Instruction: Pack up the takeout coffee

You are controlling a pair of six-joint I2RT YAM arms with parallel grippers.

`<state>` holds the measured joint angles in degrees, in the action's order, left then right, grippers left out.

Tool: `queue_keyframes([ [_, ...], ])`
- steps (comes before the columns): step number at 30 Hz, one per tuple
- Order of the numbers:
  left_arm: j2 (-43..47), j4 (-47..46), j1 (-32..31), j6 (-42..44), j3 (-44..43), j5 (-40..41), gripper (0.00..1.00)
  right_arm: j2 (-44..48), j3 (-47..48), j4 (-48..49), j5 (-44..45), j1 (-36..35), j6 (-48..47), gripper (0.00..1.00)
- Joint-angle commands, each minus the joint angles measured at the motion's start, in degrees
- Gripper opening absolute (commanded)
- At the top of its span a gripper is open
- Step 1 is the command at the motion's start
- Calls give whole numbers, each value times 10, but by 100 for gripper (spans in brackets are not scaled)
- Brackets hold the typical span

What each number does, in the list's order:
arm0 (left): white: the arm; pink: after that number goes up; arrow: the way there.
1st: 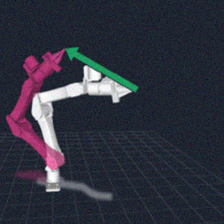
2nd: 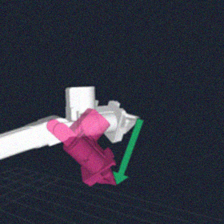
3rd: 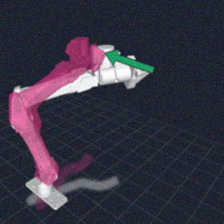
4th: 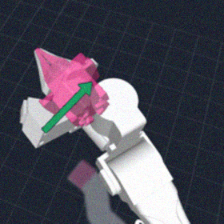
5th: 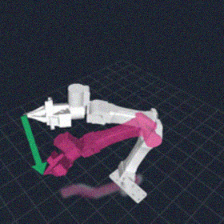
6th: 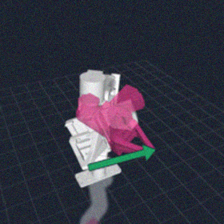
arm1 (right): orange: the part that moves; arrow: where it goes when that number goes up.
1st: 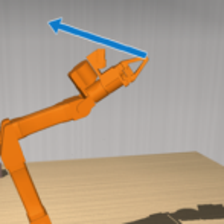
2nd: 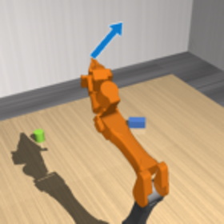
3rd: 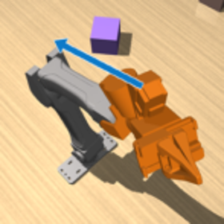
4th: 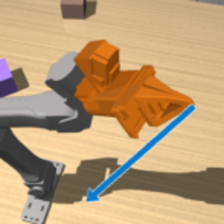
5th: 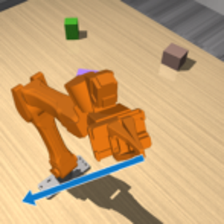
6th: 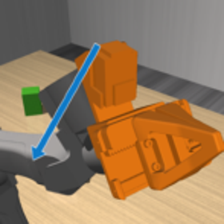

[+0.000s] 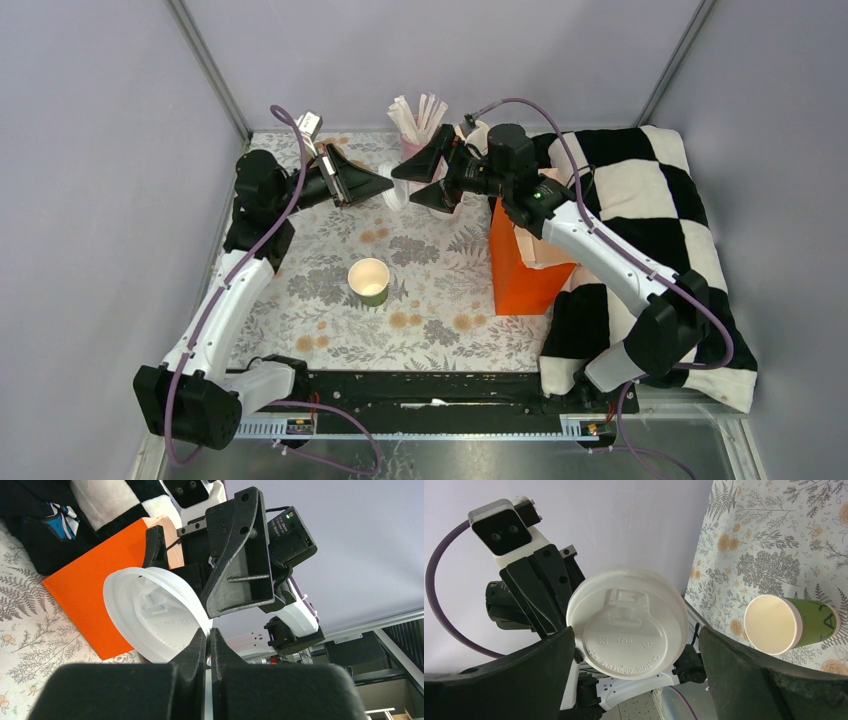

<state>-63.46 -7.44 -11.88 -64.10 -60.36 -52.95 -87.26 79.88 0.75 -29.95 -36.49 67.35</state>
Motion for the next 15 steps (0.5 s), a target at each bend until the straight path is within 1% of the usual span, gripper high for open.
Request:
queue_keyframes([
  [1, 4, -37, -1, 4, -7, -15, 0, 0, 30, 23, -20, -4, 0, 100],
  [15, -3, -15, -2, 16, -15, -11, 0, -13, 38, 30, -26, -6, 2, 100],
])
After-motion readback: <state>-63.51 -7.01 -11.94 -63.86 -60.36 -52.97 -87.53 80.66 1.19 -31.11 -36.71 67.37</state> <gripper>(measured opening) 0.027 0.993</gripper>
